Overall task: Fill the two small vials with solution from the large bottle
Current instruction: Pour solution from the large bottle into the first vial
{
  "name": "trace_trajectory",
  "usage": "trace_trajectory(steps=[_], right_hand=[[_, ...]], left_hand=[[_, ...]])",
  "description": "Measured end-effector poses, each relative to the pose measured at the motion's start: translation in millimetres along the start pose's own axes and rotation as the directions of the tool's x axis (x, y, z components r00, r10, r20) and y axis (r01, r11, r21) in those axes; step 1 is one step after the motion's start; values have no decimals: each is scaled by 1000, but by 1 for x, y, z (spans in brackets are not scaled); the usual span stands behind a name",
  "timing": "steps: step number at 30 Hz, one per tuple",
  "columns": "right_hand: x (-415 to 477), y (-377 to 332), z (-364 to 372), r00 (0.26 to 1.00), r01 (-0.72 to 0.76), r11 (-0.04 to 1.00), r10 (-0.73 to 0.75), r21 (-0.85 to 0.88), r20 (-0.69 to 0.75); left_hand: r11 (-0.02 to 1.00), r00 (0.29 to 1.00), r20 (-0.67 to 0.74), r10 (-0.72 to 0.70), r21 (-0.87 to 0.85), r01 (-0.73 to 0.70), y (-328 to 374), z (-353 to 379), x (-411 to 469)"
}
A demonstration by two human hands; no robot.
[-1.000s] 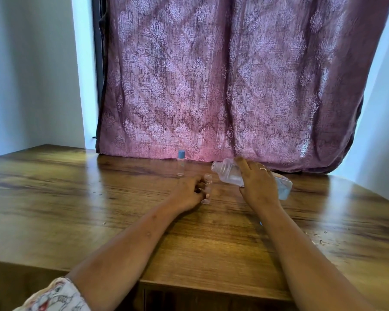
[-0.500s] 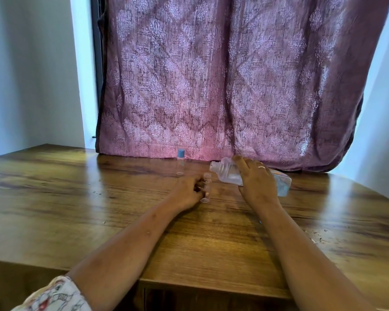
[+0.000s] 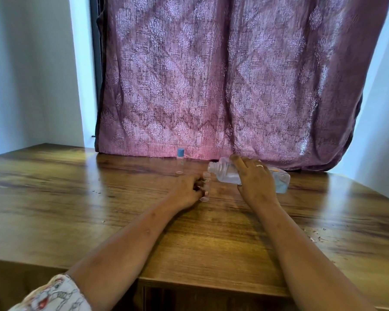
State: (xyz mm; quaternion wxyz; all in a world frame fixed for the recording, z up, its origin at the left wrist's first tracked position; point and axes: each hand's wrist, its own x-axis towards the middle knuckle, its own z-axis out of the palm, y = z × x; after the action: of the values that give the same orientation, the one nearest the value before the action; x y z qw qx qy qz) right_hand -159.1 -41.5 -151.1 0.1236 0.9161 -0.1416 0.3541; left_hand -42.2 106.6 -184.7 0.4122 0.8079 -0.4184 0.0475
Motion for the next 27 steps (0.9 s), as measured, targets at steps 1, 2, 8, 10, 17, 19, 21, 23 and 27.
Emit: trace_trajectory(steps=[1,2,8,10,17,19,21,23,27], right_hand=[[0,0,1,1000,-2,1000,2,-5,-10],[0,0,2,1000,-1,1000,1,-6,-21],[0,0,1,999,6,1000,-7,-15,-37],[0,0,2,999,5,1000,-5,-8,-40],[1,1,6,997,14,1000,-16,-27,-72],[1,2,7,997,18,999,-21,-31,-71],[1,2,7,997,20,999,-22,-26,-79],[2,2,8,996,20,999,-22,-30,-89],[2,3,10,995,27,999,-31,-38,-98]], left_hand=[[1000,1000,-1,-1,3,1,0,0,0],[1000,1000,-1,-2,8,2,0,0,0],[1000,1000,10,-10,11,10,-1,0,1],[1000,1000,6,-8,6,8,0,0,1],[999,1000,5,-15,30,15,-1,0,2],[999,1000,-4,-20,39,20,-2,1,2],[999,1000,-8,-25,44,25,-2,1,2],[999,1000,-6,-24,49,25,-3,1,3],[998,1000,-2,-24,59,24,-4,1,3]])
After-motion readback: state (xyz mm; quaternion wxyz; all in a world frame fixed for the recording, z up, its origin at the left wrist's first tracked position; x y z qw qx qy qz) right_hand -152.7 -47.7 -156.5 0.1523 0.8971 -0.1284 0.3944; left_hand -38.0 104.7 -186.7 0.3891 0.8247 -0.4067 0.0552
